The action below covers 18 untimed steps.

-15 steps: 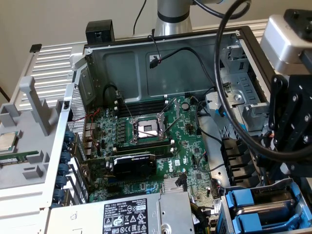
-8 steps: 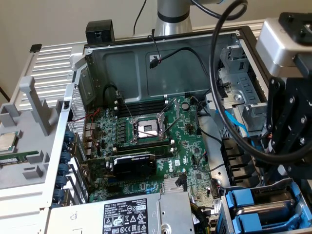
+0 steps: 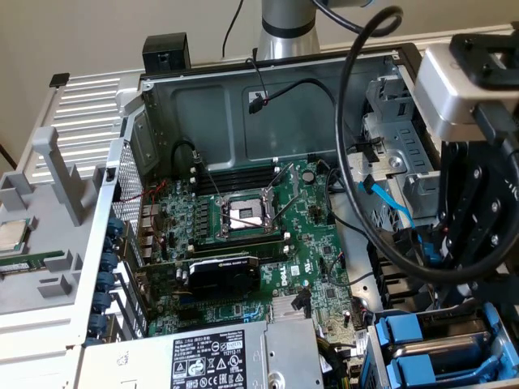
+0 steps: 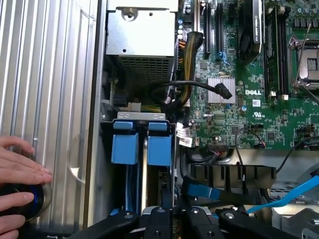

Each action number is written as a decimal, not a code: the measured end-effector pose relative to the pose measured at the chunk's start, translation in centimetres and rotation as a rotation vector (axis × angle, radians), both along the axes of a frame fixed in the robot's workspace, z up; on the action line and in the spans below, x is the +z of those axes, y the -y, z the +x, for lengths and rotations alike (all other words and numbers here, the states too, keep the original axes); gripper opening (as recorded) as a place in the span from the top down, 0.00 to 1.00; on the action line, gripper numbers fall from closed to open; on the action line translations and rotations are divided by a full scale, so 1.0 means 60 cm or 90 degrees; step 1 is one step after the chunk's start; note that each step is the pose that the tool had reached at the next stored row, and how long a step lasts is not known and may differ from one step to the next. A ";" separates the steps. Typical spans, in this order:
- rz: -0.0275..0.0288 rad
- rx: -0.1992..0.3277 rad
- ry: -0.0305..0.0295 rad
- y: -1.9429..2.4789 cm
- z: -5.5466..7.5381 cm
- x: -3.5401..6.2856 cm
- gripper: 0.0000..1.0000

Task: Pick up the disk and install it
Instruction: 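Insert the first disk wire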

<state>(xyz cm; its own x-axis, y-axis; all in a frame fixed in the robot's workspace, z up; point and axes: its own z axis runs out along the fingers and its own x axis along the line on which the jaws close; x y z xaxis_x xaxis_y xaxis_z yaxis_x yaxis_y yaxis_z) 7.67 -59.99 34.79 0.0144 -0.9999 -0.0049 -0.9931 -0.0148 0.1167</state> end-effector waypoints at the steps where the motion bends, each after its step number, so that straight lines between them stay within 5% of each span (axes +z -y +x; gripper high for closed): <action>1: 0.0002 0.000 0.0015 -0.0001 -0.002 0.000 0.83; 18: 0.0002 0.000 0.0032 0.0023 -0.004 0.000 0.83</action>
